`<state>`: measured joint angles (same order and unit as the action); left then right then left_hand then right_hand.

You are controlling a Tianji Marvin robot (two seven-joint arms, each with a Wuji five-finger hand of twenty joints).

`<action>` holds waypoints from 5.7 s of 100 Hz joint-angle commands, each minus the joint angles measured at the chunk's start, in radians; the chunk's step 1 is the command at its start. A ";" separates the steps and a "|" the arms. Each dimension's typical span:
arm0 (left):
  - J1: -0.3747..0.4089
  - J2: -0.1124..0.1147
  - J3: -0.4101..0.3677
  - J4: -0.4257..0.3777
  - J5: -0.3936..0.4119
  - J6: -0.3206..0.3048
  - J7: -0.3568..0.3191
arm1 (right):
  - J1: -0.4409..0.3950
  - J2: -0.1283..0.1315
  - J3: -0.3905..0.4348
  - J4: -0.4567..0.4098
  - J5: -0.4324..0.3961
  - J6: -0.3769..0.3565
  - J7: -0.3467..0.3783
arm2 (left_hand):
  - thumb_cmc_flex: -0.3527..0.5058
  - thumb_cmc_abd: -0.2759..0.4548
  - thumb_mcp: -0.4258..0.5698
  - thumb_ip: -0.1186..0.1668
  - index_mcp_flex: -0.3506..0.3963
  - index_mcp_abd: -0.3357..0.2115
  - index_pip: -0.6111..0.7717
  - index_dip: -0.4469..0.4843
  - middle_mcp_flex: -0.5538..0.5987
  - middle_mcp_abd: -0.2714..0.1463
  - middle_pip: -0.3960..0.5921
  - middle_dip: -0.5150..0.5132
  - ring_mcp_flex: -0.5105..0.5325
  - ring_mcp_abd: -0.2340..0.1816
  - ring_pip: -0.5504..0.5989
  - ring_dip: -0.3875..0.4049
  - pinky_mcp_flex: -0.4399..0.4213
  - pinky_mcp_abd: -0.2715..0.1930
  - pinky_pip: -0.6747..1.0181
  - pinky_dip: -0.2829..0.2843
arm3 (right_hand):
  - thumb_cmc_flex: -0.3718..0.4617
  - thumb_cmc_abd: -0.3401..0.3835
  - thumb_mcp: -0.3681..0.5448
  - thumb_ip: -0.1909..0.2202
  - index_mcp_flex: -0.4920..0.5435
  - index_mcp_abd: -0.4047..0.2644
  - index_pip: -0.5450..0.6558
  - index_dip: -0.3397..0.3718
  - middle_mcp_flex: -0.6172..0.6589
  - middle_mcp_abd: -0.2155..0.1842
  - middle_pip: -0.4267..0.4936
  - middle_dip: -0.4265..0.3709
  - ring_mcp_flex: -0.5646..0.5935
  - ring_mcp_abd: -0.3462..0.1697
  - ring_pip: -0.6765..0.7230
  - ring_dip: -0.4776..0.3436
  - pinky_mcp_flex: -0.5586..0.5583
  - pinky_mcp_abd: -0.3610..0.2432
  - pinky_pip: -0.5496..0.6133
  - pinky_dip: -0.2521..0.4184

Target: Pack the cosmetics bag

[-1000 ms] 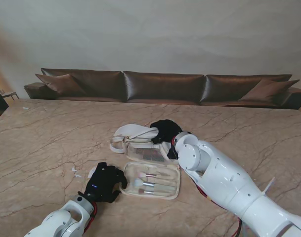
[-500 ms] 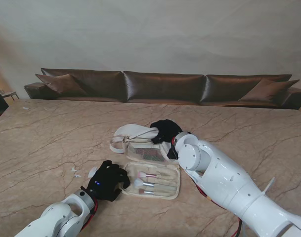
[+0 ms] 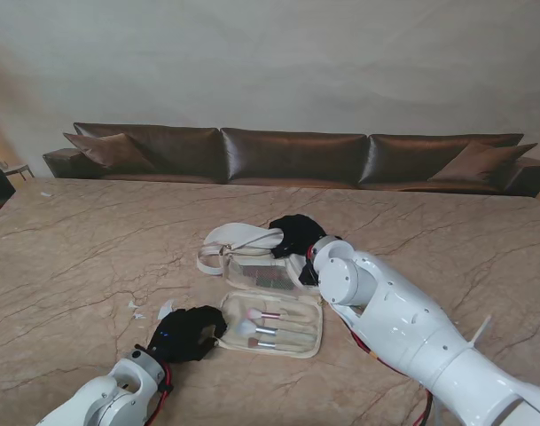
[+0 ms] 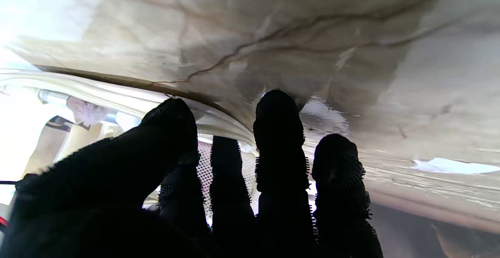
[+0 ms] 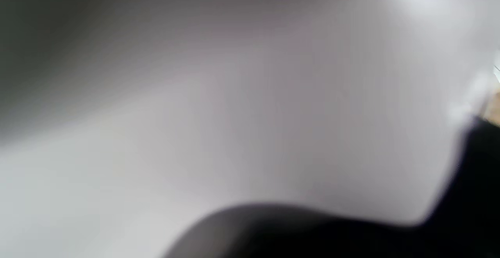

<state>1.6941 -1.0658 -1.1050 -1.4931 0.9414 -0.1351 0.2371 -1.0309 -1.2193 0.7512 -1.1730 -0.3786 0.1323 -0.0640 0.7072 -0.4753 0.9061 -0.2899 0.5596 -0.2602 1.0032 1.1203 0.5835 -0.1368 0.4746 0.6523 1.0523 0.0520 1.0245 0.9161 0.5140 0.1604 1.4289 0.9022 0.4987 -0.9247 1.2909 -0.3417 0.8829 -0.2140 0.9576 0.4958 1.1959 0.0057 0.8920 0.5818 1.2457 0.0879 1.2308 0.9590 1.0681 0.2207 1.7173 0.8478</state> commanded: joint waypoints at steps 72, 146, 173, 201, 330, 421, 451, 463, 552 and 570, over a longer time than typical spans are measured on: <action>0.013 -0.019 -0.034 0.014 -0.010 -0.038 0.047 | 0.004 -0.010 -0.006 0.003 0.010 -0.018 0.003 | -0.138 -0.099 0.089 0.058 -0.102 0.103 0.069 -0.417 0.056 0.048 0.135 0.003 -0.270 0.079 -0.402 -0.025 -0.226 0.050 -0.265 -0.070 | 0.131 0.129 0.083 0.058 0.047 -0.172 0.098 0.022 0.019 -0.030 -0.015 -0.006 0.063 -0.026 0.027 -0.016 0.035 -0.015 0.040 -0.015; 0.169 0.026 -0.184 -0.063 0.077 -0.225 -0.138 | 0.008 -0.014 -0.007 0.006 0.010 -0.021 -0.006 | -0.360 0.298 -0.089 0.198 0.334 0.189 -0.441 -0.864 0.225 0.091 -0.120 -0.367 -0.346 0.045 -0.645 -0.349 -0.334 -0.038 -0.444 -0.189 | 0.132 0.128 0.084 0.057 0.047 -0.172 0.097 0.022 0.019 -0.031 -0.015 -0.005 0.062 -0.026 0.028 -0.018 0.034 -0.014 0.041 -0.017; 0.176 0.039 -0.159 -0.065 0.021 -0.251 -0.267 | 0.008 -0.019 -0.010 0.010 0.018 -0.024 -0.015 | -0.361 0.503 -0.327 0.227 0.208 0.284 -0.668 -0.893 0.042 0.144 -0.171 -0.390 -0.525 0.011 -0.719 -0.402 -0.489 -0.129 -0.587 -0.207 | 0.132 0.127 0.084 0.056 0.048 -0.172 0.097 0.023 0.019 -0.031 -0.015 -0.004 0.062 -0.024 0.027 -0.018 0.034 -0.014 0.042 -0.016; 0.173 0.060 -0.149 -0.087 -0.001 -0.233 -0.435 | 0.003 -0.017 -0.005 0.006 0.014 -0.023 -0.016 | -0.348 0.578 -0.509 0.255 -0.035 0.350 -0.864 -0.983 -0.258 0.138 -0.249 -0.438 -0.749 -0.045 -0.851 -0.503 -0.568 -0.174 -0.871 -0.254 | 0.133 0.128 0.085 0.056 0.049 -0.171 0.098 0.024 0.019 -0.030 -0.014 -0.004 0.062 -0.024 0.027 -0.019 0.034 -0.014 0.042 -0.017; -0.011 -0.051 0.120 0.022 -0.053 0.188 0.140 | 0.000 0.009 0.042 -0.020 0.120 -0.074 0.113 | -0.254 0.328 -0.110 0.238 -0.187 0.088 -0.707 -0.904 -0.259 0.095 -0.065 -0.178 -0.792 0.065 -0.594 -0.198 -0.581 -0.056 -0.817 -0.141 | 0.131 0.136 0.080 0.062 0.043 -0.162 0.091 0.015 0.015 -0.031 -0.025 -0.018 0.055 -0.008 -0.015 -0.029 0.017 -0.013 0.030 -0.017; -0.068 -0.134 0.169 -0.059 -0.157 0.391 0.322 | 0.020 0.013 0.019 -0.008 0.125 -0.088 0.146 | -0.314 0.126 0.060 0.210 -0.160 0.217 -0.234 -0.652 -0.189 0.105 0.005 -0.172 -0.734 0.072 -0.554 -0.202 -0.587 -0.014 -0.546 -0.181 | 0.109 0.136 0.092 0.065 0.031 -0.149 0.086 -0.023 0.012 -0.030 -0.023 -0.026 0.050 -0.004 -0.022 -0.023 0.014 -0.019 0.032 -0.014; -0.106 -0.173 0.210 -0.018 -0.133 0.532 0.456 | 0.014 0.019 0.024 -0.014 0.128 -0.097 0.159 | -0.324 -0.009 0.092 0.171 -0.455 0.297 0.098 -0.283 -0.380 0.168 -0.051 -0.154 -0.977 0.104 -0.595 -0.209 -0.598 -0.030 -0.973 -0.194 | 0.045 0.133 0.098 0.068 0.006 -0.141 0.098 -0.087 -0.001 -0.030 -0.027 -0.037 0.027 0.006 -0.039 -0.022 -0.010 -0.022 0.027 -0.008; -0.109 -0.185 0.217 -0.014 -0.141 0.570 0.476 | 0.012 0.021 0.027 -0.017 0.128 -0.100 0.165 | -0.328 0.009 0.057 0.175 -0.436 0.301 -0.149 -0.620 -0.475 0.190 -0.373 -0.013 -1.034 0.101 -0.846 -0.117 -0.613 -0.048 -1.216 -0.045 | 0.046 0.134 0.098 0.070 0.009 -0.140 0.100 -0.089 -0.001 -0.030 -0.026 -0.037 0.027 0.006 -0.039 -0.021 -0.012 -0.023 0.029 -0.005; -0.162 -0.182 0.251 0.004 -0.081 0.685 0.449 | 0.020 0.036 0.022 -0.021 0.141 -0.147 0.218 | -0.346 -0.086 -0.005 0.169 -0.426 0.485 -1.059 -1.139 -0.503 0.249 -0.513 -0.639 -1.033 0.050 -1.043 -0.783 -0.555 -0.080 -1.429 -0.671 | 0.069 0.141 0.084 0.065 0.020 -0.147 0.110 -0.092 0.025 -0.037 0.001 -0.037 0.054 0.000 -0.028 -0.025 0.010 -0.018 0.037 -0.009; -0.176 -0.125 0.239 -0.047 0.002 0.642 0.298 | 0.026 0.047 0.022 -0.022 0.132 -0.198 0.240 | -0.386 -0.147 0.017 0.154 -0.424 0.503 -1.039 -1.111 -0.492 0.259 -0.492 -0.542 -1.026 0.041 -1.000 -0.681 -0.573 -0.061 -1.346 -0.570 | 0.034 0.139 0.100 0.075 -0.006 -0.132 0.081 -0.132 -0.016 -0.039 -0.034 -0.038 -0.026 0.018 -0.068 -0.027 -0.077 -0.017 0.020 0.012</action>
<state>1.5277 -1.2100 -0.8542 -1.5165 0.9339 0.5193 0.5608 -1.0133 -1.1759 0.7731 -1.1815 -0.2473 -0.0475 0.1615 0.3665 -0.5765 0.9026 -0.1004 0.1332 0.2070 -0.0046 -0.0026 0.1220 0.0992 -0.0105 0.0806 0.0393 0.1125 0.0116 0.1826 -0.0448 0.1024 0.0628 0.2843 0.5142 -0.8888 1.2804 -0.3342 0.8511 -0.1739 0.9803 0.3891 1.1917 0.0093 0.8663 0.5453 1.2277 0.0944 1.2064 0.9613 1.0179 0.2185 1.7055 0.8313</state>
